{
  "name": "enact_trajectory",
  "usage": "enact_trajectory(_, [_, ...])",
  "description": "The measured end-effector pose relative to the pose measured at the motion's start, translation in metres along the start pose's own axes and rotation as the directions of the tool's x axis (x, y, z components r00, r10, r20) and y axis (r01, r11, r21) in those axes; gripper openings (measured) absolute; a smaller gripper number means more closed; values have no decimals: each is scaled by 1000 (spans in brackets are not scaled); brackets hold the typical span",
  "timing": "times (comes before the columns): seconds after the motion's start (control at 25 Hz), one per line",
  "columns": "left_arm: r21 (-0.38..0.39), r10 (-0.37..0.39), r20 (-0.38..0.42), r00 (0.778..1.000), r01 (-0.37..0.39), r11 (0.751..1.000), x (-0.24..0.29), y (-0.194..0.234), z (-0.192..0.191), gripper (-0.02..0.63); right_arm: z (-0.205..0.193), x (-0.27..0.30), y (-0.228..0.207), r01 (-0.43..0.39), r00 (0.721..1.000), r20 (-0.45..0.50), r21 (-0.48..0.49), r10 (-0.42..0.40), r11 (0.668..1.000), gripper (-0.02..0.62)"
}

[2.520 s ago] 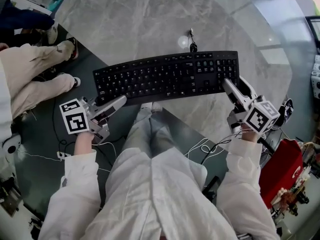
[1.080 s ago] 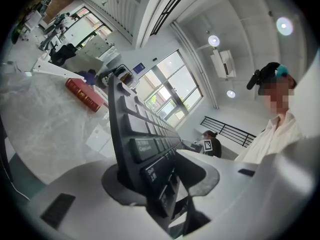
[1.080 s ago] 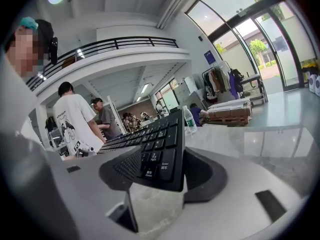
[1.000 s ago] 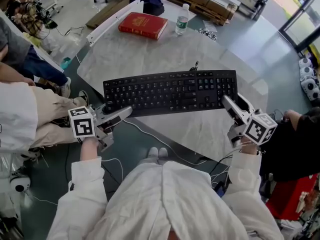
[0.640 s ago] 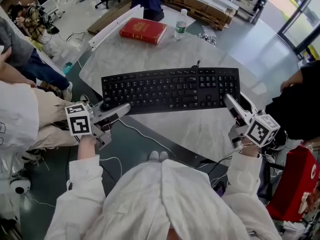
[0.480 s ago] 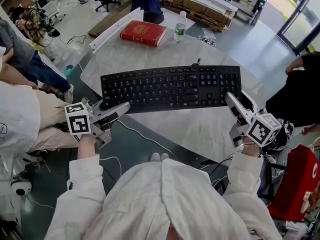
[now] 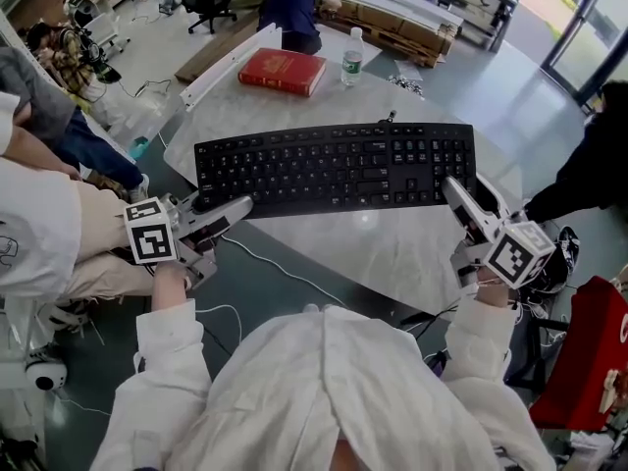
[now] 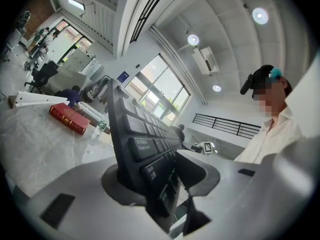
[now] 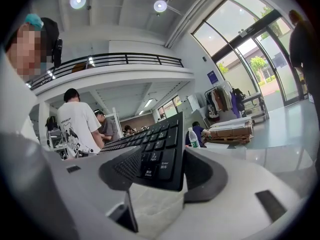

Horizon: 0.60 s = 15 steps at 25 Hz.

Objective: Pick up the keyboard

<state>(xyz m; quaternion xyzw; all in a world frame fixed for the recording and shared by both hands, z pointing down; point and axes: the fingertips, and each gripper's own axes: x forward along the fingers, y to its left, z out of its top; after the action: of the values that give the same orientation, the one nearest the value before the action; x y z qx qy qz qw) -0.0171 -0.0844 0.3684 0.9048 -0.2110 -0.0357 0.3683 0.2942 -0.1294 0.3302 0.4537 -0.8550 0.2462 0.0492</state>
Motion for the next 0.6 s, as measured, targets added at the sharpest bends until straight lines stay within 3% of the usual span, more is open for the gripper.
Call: enact_trajectory(0.6, [-3, -9, 2, 1000, 9, 1000, 1, -1, 3, 179, 0, -4, 0, 30, 999, -12, 12, -30, 999, 275])
